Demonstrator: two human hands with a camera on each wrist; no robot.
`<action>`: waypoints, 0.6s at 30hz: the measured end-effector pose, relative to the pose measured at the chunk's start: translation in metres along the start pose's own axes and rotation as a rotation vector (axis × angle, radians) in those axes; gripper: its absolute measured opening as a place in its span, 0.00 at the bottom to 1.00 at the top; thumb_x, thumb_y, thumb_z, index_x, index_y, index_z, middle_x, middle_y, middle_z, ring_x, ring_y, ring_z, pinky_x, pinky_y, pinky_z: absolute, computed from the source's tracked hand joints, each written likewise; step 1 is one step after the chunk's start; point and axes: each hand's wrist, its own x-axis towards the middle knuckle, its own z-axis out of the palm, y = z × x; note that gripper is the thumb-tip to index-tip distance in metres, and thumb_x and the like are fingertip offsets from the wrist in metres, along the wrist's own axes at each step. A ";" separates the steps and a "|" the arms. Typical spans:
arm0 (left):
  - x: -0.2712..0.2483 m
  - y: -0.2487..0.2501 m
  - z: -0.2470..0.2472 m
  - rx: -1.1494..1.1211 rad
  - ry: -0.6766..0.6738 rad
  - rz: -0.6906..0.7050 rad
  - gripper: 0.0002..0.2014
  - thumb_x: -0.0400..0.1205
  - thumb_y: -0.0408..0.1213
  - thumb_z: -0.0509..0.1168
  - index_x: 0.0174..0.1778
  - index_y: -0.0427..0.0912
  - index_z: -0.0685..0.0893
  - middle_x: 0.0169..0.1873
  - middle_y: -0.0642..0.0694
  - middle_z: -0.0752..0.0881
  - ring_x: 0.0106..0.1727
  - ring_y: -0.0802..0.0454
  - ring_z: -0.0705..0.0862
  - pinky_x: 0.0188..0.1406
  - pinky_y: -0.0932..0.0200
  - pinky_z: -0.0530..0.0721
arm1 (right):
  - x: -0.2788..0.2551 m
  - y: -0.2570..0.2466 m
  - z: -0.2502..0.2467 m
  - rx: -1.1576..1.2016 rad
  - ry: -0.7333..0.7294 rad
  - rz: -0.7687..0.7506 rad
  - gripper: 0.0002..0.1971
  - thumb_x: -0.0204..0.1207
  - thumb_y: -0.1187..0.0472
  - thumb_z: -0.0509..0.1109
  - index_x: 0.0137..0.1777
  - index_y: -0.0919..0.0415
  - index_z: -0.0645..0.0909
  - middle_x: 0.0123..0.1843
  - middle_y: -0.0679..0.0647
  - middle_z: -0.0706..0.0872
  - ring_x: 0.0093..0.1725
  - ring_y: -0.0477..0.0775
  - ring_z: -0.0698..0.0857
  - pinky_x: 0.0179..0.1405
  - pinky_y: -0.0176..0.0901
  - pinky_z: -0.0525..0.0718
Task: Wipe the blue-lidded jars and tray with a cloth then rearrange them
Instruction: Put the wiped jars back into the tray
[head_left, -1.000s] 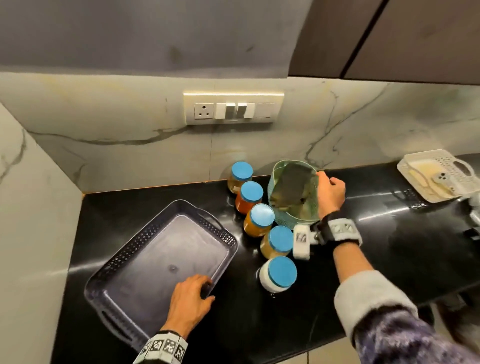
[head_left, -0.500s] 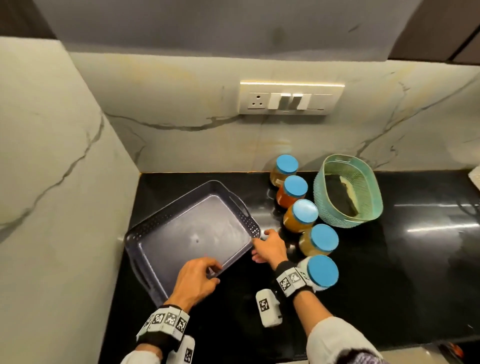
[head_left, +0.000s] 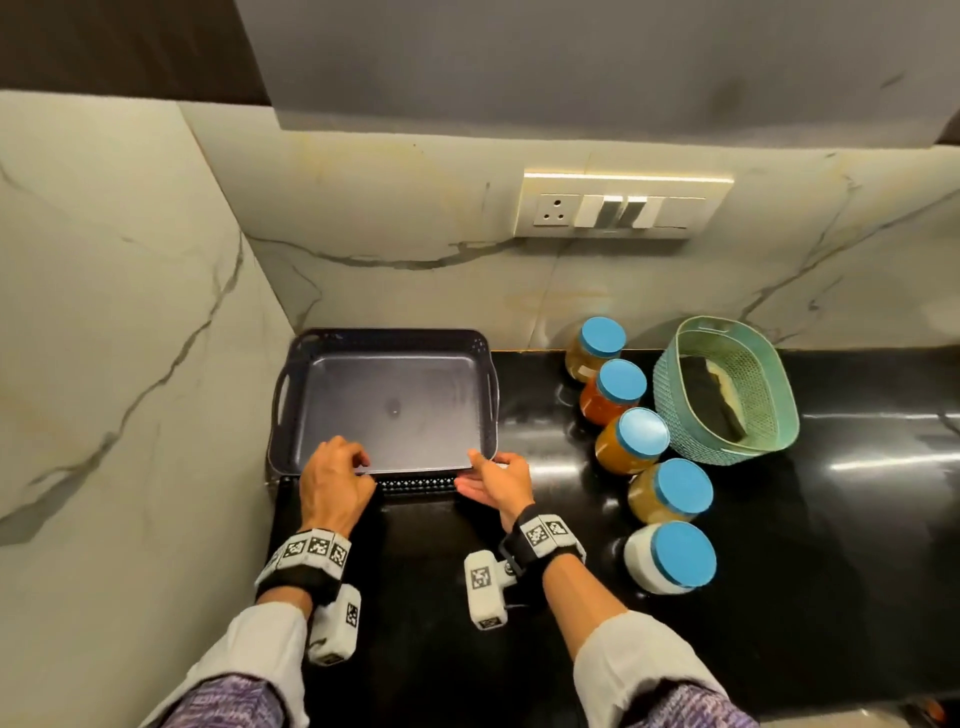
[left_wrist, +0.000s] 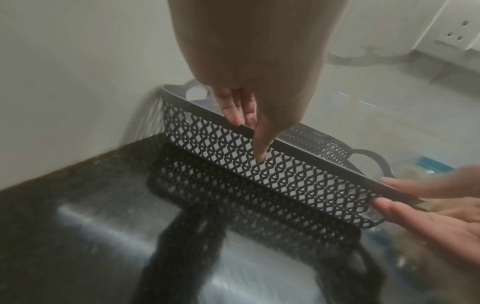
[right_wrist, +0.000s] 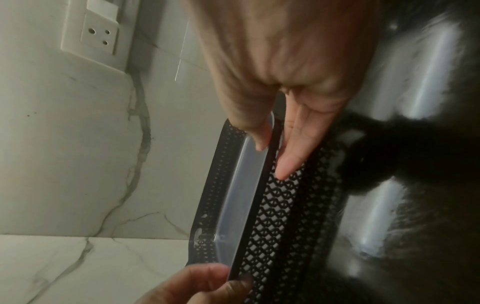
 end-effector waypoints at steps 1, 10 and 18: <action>-0.003 0.002 0.003 0.003 0.019 0.024 0.15 0.62 0.18 0.78 0.41 0.36 0.90 0.40 0.40 0.86 0.43 0.35 0.86 0.39 0.44 0.85 | -0.007 -0.003 -0.011 -0.055 -0.019 0.000 0.30 0.83 0.53 0.79 0.75 0.67 0.70 0.53 0.72 0.92 0.34 0.57 0.94 0.31 0.46 0.94; -0.056 0.130 0.057 -0.216 -0.124 0.407 0.18 0.69 0.31 0.75 0.55 0.44 0.87 0.53 0.49 0.85 0.52 0.47 0.86 0.50 0.52 0.85 | -0.106 -0.048 -0.181 -0.679 0.489 -0.506 0.11 0.76 0.56 0.80 0.58 0.49 0.89 0.47 0.46 0.93 0.50 0.47 0.92 0.57 0.52 0.92; -0.013 0.324 0.113 0.180 -0.546 0.794 0.39 0.78 0.39 0.76 0.87 0.47 0.72 0.88 0.38 0.66 0.87 0.36 0.66 0.74 0.34 0.78 | -0.064 -0.089 -0.246 -1.189 0.463 -0.261 0.44 0.68 0.45 0.84 0.82 0.58 0.72 0.74 0.64 0.82 0.74 0.69 0.82 0.68 0.58 0.82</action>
